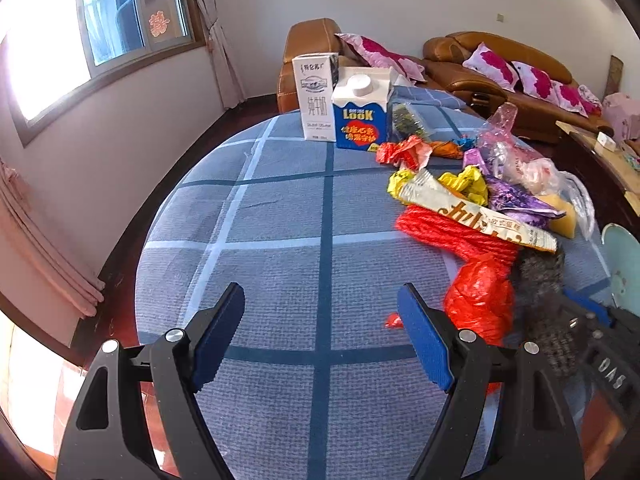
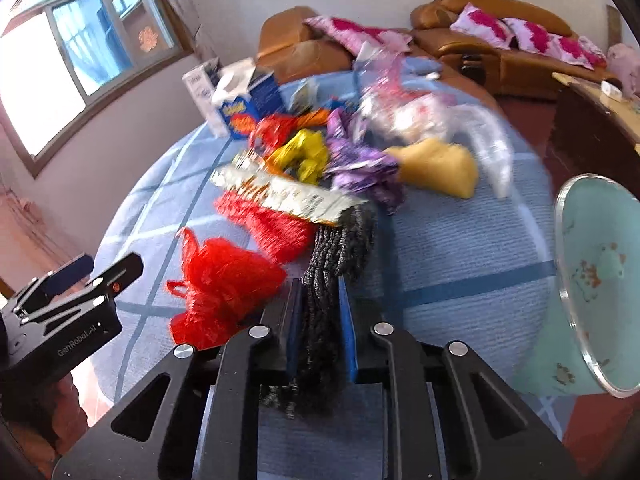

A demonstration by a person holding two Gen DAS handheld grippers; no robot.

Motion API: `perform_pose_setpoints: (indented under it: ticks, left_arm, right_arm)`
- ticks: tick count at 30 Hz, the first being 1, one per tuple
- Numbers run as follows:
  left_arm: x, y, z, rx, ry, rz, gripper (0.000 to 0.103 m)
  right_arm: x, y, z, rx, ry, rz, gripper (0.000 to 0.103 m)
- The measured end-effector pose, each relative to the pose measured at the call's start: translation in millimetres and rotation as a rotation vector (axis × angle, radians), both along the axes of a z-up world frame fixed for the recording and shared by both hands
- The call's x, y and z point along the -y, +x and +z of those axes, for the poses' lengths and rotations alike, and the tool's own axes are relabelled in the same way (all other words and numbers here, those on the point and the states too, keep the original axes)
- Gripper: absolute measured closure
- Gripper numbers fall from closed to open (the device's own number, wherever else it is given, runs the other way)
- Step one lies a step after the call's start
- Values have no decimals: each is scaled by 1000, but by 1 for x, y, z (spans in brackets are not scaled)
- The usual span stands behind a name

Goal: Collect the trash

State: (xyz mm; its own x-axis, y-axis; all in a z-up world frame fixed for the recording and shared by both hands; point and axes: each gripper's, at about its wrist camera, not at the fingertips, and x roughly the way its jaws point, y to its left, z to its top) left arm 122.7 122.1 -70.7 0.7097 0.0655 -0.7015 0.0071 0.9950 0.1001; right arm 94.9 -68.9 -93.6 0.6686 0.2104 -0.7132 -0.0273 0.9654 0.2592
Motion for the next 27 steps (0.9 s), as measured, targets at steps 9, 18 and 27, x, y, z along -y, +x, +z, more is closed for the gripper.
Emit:
perform_pose_setpoints:
  ticks: [9,18,27]
  left_arm:
    - [29,-5,-4,-16,-26,-71,26]
    - [65,-2,-22,-60,-42,-125,25]
    - [81,-7,-22,-69,-54,-177,26]
  right_arm:
    - [44,-24,18,81,-60,-136,85]
    - [63,-22,5,37,-61,-152,85]
    - [66,-20,4,36,-65,-139,84]
